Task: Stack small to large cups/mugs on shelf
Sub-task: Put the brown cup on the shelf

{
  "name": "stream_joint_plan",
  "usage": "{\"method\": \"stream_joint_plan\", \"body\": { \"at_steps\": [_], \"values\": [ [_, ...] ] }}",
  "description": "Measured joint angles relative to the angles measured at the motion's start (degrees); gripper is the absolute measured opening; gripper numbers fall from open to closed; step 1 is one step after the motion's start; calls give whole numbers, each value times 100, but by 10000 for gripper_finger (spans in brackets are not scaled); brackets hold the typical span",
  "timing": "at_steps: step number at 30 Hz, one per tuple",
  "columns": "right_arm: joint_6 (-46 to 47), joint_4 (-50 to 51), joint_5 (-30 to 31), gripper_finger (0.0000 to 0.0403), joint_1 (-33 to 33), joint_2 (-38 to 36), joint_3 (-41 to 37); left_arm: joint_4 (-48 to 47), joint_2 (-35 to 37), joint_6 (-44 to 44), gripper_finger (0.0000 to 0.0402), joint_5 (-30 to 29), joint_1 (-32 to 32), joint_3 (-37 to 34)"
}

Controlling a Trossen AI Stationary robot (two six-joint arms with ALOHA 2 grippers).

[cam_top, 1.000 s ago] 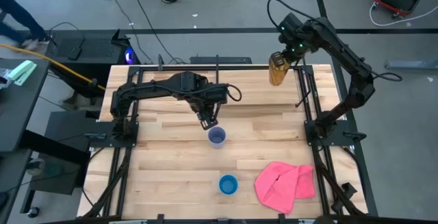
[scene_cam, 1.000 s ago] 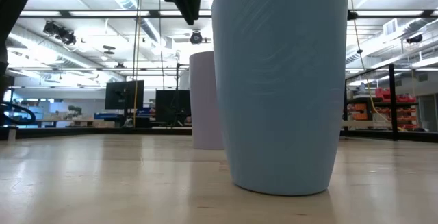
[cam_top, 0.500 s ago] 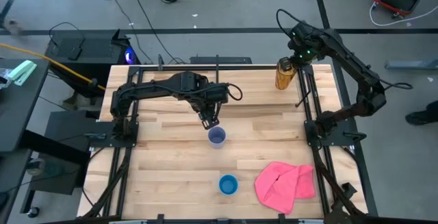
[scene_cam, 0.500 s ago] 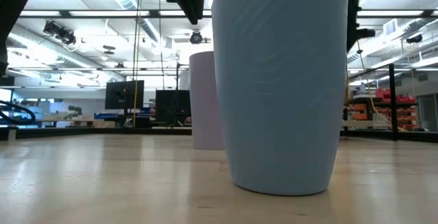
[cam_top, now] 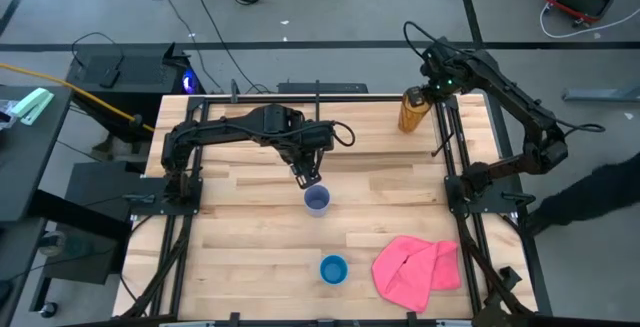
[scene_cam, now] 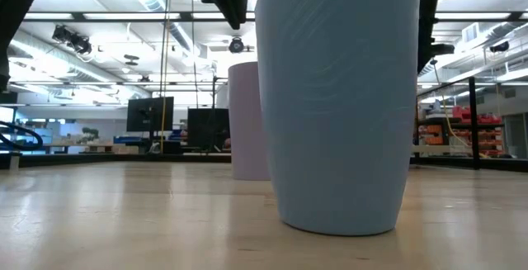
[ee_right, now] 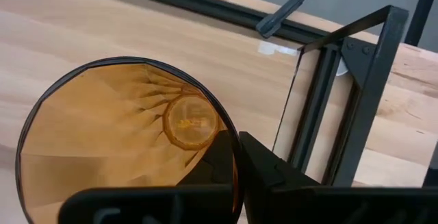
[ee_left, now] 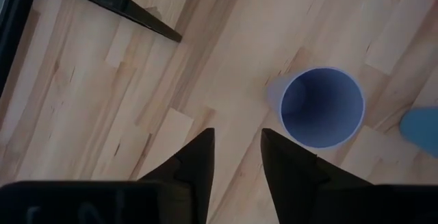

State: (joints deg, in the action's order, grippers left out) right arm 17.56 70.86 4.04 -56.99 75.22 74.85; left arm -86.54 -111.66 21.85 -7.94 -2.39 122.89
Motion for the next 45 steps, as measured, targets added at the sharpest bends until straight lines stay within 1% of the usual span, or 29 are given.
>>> {"method": "stream_joint_plan", "body": {
  "at_steps": [10,18,27,32,37,45],
  "values": [
    [197,-36,97,9,0,3,0,31,0,0,122,0,0,0],
    [238,-6,104,9,0,4,0,44,0,0,127,0,0,0],
    [242,24,104,9,0,4,0,44,0,-4,119,0,0,0],
    [242,35,104,9,0,4,0,46,0,-4,123,0,0,0],
    [242,45,154,9,48,4,-143,79,0,-8,125,0,0,-2],
    [304,-47,270,16,131,0,-264,98,0,-17,117,0,0,-2]
  ]
}}
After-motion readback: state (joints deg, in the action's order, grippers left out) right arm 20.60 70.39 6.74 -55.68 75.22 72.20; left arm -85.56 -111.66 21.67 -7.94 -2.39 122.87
